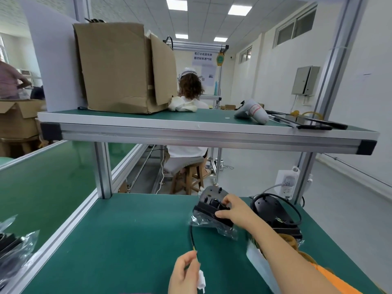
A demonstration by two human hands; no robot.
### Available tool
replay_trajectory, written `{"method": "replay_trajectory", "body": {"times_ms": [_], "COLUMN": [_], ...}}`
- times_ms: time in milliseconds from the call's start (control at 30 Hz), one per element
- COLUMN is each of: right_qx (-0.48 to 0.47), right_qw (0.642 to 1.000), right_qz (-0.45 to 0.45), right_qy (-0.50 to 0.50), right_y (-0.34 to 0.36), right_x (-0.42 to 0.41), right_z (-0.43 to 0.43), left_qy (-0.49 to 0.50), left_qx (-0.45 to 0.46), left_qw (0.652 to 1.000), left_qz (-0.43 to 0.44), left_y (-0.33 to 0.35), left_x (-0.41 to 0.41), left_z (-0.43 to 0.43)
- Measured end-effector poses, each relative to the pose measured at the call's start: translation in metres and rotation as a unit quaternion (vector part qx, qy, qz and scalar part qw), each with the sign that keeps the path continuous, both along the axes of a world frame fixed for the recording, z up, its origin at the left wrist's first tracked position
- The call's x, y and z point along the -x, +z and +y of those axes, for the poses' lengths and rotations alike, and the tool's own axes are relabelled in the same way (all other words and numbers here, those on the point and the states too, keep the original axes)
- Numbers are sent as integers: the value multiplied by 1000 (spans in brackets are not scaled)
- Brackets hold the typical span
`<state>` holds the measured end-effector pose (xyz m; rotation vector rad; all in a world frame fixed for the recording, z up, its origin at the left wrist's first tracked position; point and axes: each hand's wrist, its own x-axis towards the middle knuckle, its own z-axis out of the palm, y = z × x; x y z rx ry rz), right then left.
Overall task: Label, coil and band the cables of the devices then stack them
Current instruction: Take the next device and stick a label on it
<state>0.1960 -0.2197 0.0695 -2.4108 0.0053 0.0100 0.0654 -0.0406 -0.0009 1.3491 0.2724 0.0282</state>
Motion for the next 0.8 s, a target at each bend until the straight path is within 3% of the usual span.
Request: {"method": "replay_trajectory", "body": {"times_ms": [233, 400, 600, 800], "right_qx": [-99, -75, -50, 36], "right_qw": [995, 996, 993, 992], "right_qz": [-13, -49, -59, -22], "right_qy": [1, 23, 88, 115], "right_y": [44, 77, 65, 14], "right_x": [23, 79, 193, 269], "right_z": [18, 42, 82, 103], "left_qy": [47, 17, -136, -153], "left_qx": [80, 131, 40, -15], "left_qw": [996, 991, 988, 988], "left_qz": [-17, -38, -54, 4], "left_y": [32, 67, 86, 47], "left_x": [4, 16, 57, 101], "left_z": [22, 64, 111, 122]}}
